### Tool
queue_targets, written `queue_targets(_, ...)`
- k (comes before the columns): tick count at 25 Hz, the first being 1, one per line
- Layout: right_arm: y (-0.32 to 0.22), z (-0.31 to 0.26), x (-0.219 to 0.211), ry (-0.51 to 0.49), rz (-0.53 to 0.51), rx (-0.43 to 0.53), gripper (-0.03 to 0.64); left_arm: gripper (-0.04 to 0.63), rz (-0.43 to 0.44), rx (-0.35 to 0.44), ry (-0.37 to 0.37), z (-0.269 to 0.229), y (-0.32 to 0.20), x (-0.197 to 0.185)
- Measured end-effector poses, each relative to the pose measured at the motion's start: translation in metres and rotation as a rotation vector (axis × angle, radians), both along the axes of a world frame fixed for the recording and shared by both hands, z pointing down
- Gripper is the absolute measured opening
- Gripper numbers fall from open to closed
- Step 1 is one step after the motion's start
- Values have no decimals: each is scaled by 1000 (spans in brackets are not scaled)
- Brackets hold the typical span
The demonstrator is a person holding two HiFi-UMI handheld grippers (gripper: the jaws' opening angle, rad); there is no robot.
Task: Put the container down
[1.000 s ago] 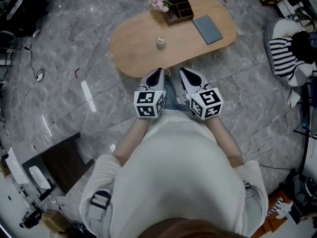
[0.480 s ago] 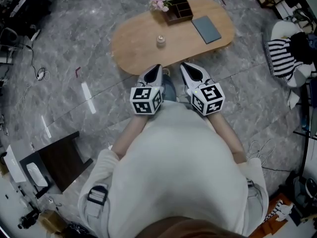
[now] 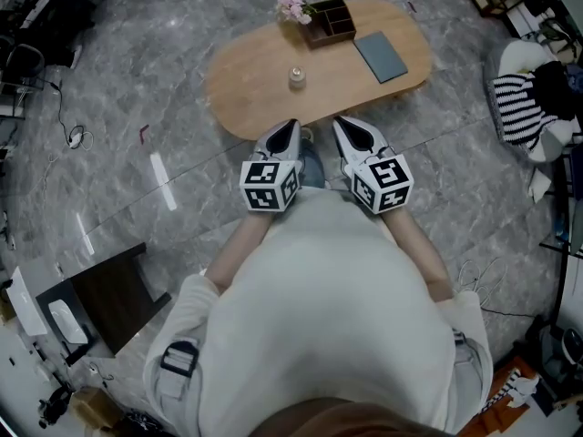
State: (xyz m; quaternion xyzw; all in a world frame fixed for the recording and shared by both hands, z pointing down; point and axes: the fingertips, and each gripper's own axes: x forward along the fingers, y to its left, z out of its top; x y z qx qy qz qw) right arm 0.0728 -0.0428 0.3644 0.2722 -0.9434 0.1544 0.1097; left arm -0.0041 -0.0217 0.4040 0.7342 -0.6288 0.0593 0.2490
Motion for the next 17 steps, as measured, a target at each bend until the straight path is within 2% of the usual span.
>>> queue_targets(17,-8,2,-5,6,13,4,0,2,19,-5,3,1,-10,-5)
